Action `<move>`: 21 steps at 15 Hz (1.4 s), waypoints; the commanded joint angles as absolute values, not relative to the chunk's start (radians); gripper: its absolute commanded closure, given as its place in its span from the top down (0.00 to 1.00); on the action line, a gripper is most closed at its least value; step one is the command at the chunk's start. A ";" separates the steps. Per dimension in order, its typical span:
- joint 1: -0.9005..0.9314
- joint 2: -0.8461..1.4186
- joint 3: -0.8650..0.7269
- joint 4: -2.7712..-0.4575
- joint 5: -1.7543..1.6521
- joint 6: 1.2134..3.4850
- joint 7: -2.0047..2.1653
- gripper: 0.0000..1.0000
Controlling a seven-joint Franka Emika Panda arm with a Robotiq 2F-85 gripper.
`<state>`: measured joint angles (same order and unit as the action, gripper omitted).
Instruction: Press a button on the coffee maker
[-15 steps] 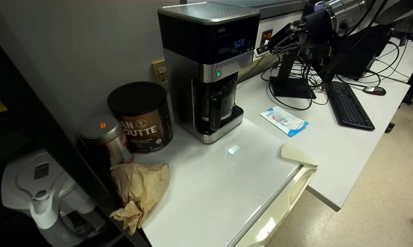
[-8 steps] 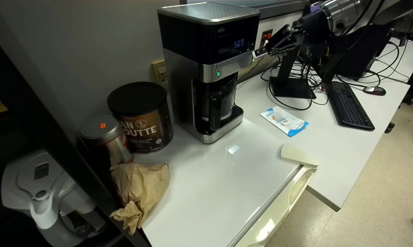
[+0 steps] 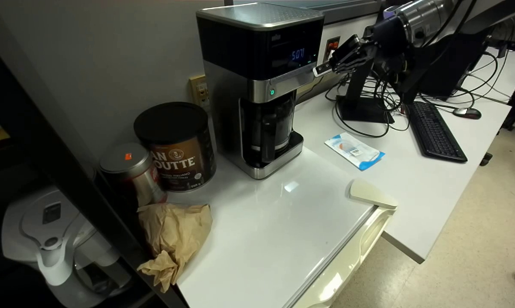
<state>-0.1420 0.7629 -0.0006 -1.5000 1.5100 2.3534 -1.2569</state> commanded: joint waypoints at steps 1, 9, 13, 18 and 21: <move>-0.132 0.778 -0.006 -1.471 1.499 2.347 -1.249 0.00; -0.122 0.686 0.000 -1.640 1.505 2.345 -1.367 0.00; -0.100 0.622 -0.008 -1.760 1.505 2.371 -1.448 0.00; -0.054 0.545 -0.018 -1.901 1.492 2.442 -1.573 0.00; 0.008 0.524 -0.016 -1.965 1.468 2.581 -1.628 0.00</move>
